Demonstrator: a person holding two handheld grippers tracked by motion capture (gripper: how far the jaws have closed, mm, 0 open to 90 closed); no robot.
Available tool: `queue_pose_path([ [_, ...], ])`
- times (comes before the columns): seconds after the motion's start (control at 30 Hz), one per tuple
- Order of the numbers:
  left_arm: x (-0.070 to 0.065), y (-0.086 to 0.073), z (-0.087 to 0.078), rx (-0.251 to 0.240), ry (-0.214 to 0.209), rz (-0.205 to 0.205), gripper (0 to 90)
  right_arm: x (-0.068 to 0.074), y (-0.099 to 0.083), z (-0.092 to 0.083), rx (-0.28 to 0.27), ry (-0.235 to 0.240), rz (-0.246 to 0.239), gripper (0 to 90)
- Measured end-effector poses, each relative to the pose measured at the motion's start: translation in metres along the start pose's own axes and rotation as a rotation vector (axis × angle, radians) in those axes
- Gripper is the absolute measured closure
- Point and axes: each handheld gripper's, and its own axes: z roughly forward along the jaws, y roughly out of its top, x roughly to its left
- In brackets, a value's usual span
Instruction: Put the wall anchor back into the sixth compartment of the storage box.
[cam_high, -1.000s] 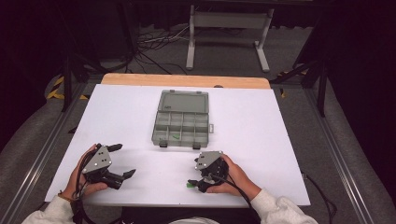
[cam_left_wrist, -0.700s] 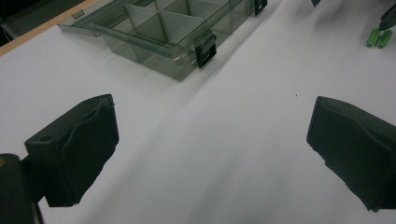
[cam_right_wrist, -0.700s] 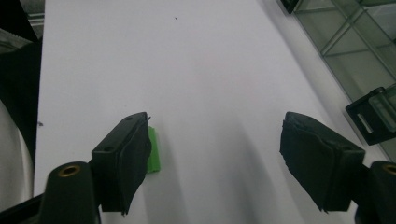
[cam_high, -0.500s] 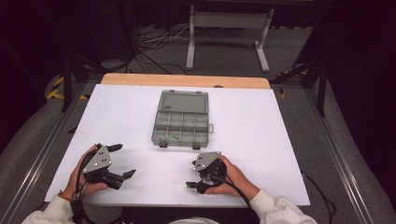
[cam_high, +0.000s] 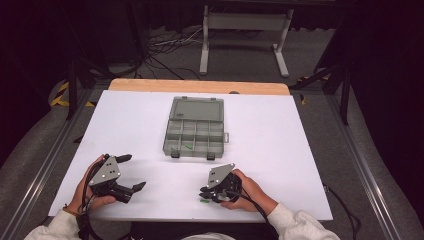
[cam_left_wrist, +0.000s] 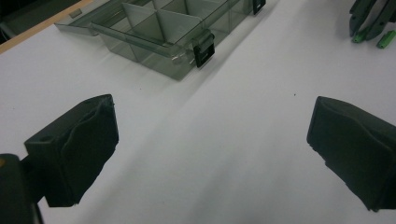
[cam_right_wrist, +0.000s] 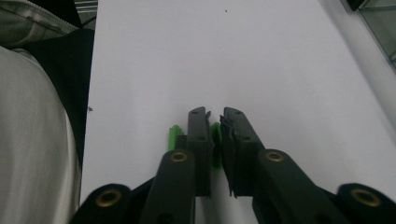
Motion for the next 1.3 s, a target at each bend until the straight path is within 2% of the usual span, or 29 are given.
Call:
queue_pose_path([
  [0.5,0.000,0.000,0.000,0.000,0.001,0.003,3.1,-0.001,0.001,-0.004,-0.010,-0.028,-0.001,85.6],
  [1.0,0.000,0.000,0.000,-0.004,-0.004,-0.004,3.1,-0.010,0.001,-0.016,-0.052,-0.091,0.020,85.6],
  [1.3,0.000,0.000,0.000,-0.004,-0.003,0.007,3.1,-0.016,0.003,-0.024,-0.085,-0.128,0.035,85.6],
])
